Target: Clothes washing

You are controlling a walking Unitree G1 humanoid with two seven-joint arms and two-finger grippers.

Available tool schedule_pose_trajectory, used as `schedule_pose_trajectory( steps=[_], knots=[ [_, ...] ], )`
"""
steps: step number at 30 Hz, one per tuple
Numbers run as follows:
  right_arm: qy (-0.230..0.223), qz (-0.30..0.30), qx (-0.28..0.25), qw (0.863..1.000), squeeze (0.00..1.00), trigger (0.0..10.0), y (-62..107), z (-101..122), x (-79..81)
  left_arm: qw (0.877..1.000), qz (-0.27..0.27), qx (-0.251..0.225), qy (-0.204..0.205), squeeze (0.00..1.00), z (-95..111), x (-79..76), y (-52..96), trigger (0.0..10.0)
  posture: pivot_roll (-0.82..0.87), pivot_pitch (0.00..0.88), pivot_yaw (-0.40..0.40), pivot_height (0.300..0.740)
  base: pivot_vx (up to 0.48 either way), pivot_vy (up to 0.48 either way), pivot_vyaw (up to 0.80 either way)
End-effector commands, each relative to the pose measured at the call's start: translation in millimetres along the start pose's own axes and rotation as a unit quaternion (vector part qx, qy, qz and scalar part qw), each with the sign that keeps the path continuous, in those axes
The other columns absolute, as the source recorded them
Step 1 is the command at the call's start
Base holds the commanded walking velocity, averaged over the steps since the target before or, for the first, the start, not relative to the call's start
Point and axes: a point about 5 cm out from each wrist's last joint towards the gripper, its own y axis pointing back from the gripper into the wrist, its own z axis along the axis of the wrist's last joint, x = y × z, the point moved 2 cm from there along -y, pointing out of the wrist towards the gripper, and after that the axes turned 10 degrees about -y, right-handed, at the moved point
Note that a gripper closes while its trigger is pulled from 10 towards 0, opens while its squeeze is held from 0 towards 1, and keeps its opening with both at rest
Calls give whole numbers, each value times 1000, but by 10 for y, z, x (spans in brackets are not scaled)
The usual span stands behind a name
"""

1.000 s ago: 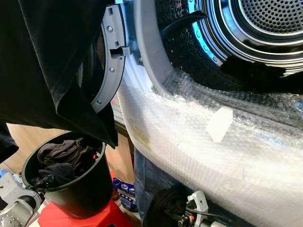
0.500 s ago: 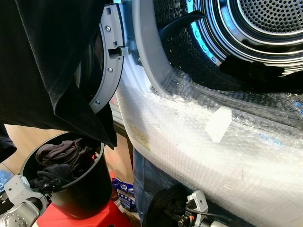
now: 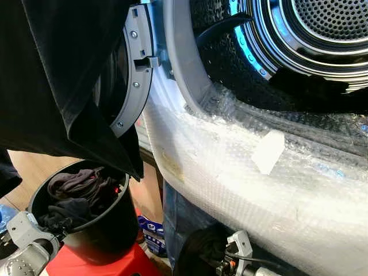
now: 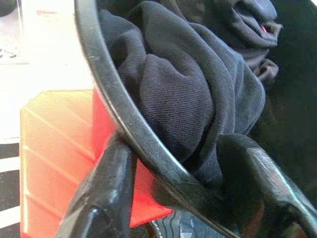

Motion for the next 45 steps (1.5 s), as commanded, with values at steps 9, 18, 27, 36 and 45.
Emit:
schedule_pose_trajectory(
  steps=[9, 18, 27, 36, 45],
  knots=[
    [17, 13, -8, 1000, 0, 0, -39, 83, 38, 1000, -13, -8, -1, 0, -8, -84, 114, 0, 62, 0, 63, 740, 0, 0, 0],
    [18, 19, -7, 1000, 0, 0, -74, 68, 69, 1000, -8, -28, -10, 0, 61, -55, 257, 0, 54, 0, 85, 740, 0, 0, 0],
    [17, 20, -10, 1000, 0, 0, -95, 65, 80, 991, 104, -79, 37, 0, 85, 135, 535, 0, 82, 0, 84, 740, 0, 0, 0],
    [19, 25, -2, 1000, 0, 0, -114, 53, 96, 965, 231, -110, 47, 0, 111, 415, 764, 0, 102, 0, 80, 740, 0, 0, 0],
    [13, 25, -1, 1000, 0, 0, -102, 18, 90, 944, 308, -113, 48, 0, 127, 607, 881, 0, 105, 3, 79, 740, 0, 0, 0]
  ],
)
